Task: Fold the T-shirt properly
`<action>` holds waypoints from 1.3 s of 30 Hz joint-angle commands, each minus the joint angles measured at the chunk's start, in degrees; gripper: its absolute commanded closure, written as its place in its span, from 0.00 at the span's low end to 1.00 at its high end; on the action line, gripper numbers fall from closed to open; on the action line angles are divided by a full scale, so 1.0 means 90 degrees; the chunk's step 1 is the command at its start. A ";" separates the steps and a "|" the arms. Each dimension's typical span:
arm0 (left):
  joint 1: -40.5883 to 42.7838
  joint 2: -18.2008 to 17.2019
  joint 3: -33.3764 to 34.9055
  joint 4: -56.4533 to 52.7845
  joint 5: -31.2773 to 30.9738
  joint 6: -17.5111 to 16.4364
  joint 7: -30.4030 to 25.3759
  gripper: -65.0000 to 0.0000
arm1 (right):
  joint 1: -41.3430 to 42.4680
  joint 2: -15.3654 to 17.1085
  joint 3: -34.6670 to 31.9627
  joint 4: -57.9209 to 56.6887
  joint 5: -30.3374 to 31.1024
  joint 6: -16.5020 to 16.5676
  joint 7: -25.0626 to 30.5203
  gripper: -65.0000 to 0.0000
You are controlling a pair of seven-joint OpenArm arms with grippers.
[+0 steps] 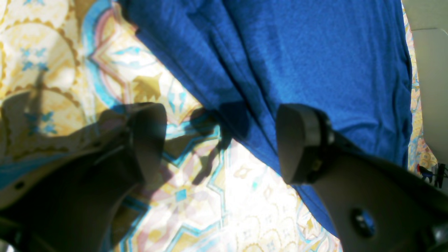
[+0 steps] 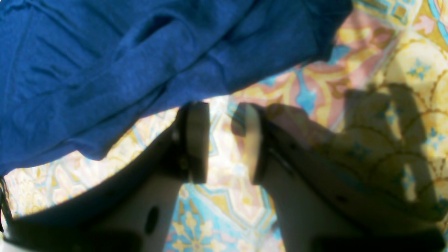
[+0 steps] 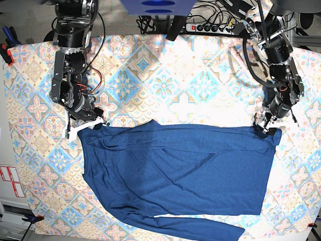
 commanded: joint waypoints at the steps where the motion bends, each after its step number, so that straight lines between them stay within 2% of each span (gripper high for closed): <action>1: -0.0083 -0.0084 -0.0007 0.0100 -0.0049 -0.0012 -0.0030 0.27 | 0.0108 0.0061 0.0017 0.0137 0.0083 0.0045 0.0085 0.73; 14: -0.0093 -0.0084 -0.0007 0.0110 -0.0049 -0.0012 -0.0020 0.27 | 0.0098 0.0051 0.0007 0.0088 0.0083 0.0045 0.0085 0.73; 21: 0.0034 -0.0113 -0.0007 0.0100 -0.0644 -0.0012 -0.0020 0.27 | 0.0098 0.0051 0.0007 0.0079 0.0083 0.0045 0.0085 0.73; 34: 0.0141 -0.0094 0.0003 0.0100 -0.0693 -0.0012 -0.0020 0.27 | 0.0010 0.0051 0.0017 0.0137 0.0083 0.0045 0.0085 0.73; 39: 0.0151 -0.0094 0.0003 0.0100 -0.0703 -0.0012 -0.0020 0.27 | 0.0059 0.0051 0.0017 0.0079 0.0610 0.0045 0.0085 0.73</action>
